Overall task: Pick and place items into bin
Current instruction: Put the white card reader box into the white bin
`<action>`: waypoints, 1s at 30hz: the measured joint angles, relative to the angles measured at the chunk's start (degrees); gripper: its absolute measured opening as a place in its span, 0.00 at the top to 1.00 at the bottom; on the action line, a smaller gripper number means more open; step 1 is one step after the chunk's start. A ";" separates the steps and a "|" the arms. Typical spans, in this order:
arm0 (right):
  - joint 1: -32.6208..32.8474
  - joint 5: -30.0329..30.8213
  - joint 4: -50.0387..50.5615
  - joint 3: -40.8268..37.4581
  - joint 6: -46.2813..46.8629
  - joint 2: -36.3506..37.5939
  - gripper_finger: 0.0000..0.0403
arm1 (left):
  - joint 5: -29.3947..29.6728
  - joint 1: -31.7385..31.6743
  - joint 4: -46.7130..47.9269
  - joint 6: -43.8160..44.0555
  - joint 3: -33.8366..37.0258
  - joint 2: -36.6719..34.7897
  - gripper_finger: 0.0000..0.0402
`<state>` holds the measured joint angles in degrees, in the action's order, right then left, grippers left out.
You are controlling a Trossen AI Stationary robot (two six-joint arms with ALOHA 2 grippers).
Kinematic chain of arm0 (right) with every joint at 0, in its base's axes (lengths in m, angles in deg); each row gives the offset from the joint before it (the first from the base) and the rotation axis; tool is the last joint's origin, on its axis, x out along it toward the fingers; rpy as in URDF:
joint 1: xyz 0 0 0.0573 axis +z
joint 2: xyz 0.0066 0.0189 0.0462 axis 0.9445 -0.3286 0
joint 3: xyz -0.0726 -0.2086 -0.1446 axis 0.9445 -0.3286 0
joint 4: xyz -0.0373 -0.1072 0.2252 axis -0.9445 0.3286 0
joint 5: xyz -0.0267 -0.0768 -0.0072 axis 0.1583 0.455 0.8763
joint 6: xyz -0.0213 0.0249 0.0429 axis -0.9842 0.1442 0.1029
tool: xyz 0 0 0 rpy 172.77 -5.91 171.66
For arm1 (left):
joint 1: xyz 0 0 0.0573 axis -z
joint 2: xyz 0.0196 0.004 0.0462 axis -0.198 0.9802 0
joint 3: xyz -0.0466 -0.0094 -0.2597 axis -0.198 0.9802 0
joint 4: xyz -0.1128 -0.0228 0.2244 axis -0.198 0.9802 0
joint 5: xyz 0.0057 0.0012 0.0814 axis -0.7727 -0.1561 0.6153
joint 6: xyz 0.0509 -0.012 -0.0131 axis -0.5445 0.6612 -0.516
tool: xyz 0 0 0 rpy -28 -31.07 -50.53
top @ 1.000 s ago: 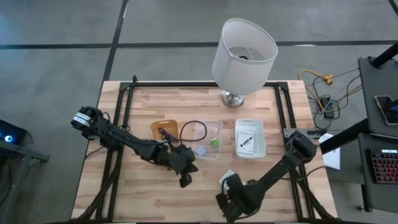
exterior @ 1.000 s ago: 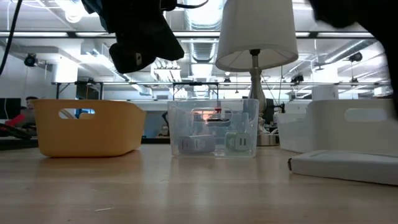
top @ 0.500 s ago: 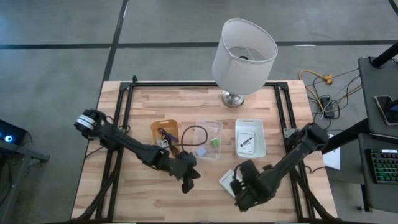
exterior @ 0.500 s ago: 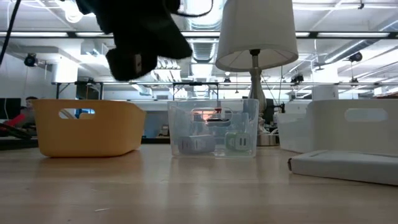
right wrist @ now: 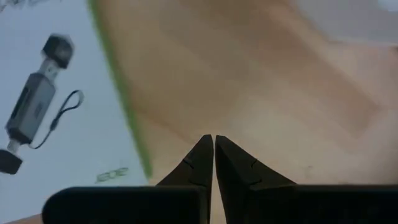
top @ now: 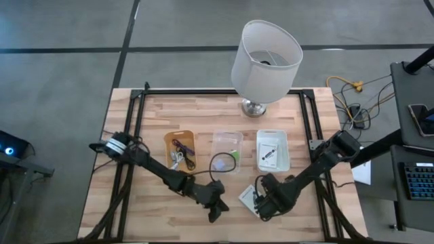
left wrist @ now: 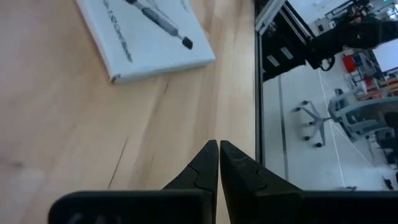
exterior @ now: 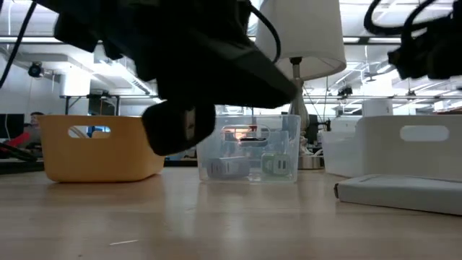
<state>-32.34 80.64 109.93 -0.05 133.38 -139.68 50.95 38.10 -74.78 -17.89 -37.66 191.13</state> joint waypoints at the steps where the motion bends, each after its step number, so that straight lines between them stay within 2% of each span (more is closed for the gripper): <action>1: -0.12 -0.02 -2.20 -0.94 -0.71 0.00 0.98 | 0.04 -0.04 -0.07 -0.01 -0.59 0.49 1.00; 9: -1.75 0.99 -19.16 -5.39 -3.23 -0.11 0.98 | 0.43 -0.06 0.42 -0.07 -1.82 1.80 1.00; 16: -3.04 1.77 -29.01 -4.19 -7.42 -0.20 0.98 | 4.74 -0.29 13.46 -0.43 -1.69 1.82 1.00; 19: -3.86 3.28 -30.72 -3.21 -9.04 -0.20 0.98 | 4.77 -0.37 16.88 -0.39 -1.60 1.84 1.00; 26: -6.34 3.77 -31.53 -0.45 -14.25 -0.20 0.98 | 4.88 -1.25 16.39 -0.39 -1.78 1.84 1.00; 30: -6.30 6.22 -27.17 0.78 -15.25 -0.12 0.98 | 4.70 -1.60 15.93 -0.19 -1.78 1.84 1.00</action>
<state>-38.64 86.86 82.76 0.73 118.12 -139.79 55.65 36.50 -58.85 -18.09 -39.44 192.97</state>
